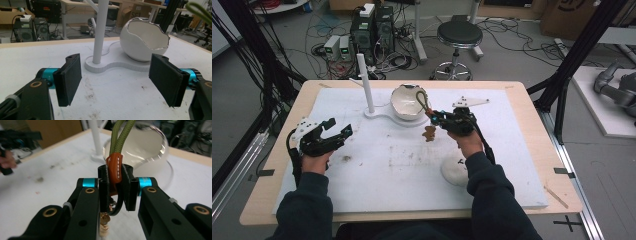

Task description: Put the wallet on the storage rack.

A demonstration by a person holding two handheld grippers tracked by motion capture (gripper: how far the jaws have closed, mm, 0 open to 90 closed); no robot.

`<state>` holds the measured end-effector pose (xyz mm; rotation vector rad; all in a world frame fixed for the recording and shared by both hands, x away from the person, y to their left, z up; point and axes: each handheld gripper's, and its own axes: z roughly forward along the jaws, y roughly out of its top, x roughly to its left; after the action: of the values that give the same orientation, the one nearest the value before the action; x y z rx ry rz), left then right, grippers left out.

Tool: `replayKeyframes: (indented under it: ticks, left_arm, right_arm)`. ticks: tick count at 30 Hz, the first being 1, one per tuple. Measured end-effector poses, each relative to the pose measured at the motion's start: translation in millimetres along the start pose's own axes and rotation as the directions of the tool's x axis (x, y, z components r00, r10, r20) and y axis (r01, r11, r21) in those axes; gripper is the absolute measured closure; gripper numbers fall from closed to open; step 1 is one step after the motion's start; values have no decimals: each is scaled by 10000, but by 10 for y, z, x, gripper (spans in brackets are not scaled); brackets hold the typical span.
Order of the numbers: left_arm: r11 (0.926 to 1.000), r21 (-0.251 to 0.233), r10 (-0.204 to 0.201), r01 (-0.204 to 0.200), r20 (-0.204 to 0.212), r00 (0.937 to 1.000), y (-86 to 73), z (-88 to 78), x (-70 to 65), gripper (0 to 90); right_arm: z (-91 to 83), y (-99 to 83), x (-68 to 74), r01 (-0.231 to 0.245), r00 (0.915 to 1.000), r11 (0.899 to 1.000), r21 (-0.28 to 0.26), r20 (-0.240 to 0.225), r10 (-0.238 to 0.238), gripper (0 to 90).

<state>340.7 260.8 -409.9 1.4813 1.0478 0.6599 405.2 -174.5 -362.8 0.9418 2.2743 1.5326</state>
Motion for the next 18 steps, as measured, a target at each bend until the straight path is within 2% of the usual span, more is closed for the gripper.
replayKeyframes:
  ticks: [1,3,4,5,7,8,12,13,15,16,18]
  left_arm:
    - [10000,17,5,-5,-19,10000,-3,-3,0,261]
    - [9999,84,85,-85,24,10000,-13,-2,-6,261]
    - [9999,84,85,-85,24,10000,-13,-2,-6,261]
    - [9999,69,97,-97,33,9999,-19,2,-12,261]
    - [9999,74,93,-93,42,9999,-21,2,-10,261]
    - [9999,82,82,-82,37,10000,-24,2,-6,261]
    - [9999,133,85,-86,50,10000,-34,7,4,261]
    - [9999,133,85,-86,50,10000,-34,7,4,261]
    - [9998,171,63,-65,109,9999,-41,18,-11,261]
    - [9998,201,90,-93,171,9998,-47,28,-23,261]
    - [9995,263,180,-187,258,9995,-49,43,-44,261]
  right_arm:
    - [0,0,0,0,10000,10000,0,0,0,791]
    - [118,150,55,143,9994,9997,-187,-319,-149,791]
    - [118,150,55,143,9994,9997,-187,-319,-149,791]
    - [205,251,98,372,9984,9989,-271,-418,-383,791]
    - [249,303,118,462,9978,9985,-277,-460,-475,791]
    - [348,418,164,682,9959,9969,-390,-566,-703,791]
    - [531,605,253,1084,9894,9933,-400,-929,-1117,791]
    - [531,605,253,1084,9894,9933,-400,-929,-1117,791]
    - [706,739,336,1377,9824,9897,-402,-1215,-1417,791]
    - [706,739,336,1377,9824,9897,-402,-1215,-1417,791]
    - [845,822,395,1523,9781,9877,-356,-1383,-1558,791]
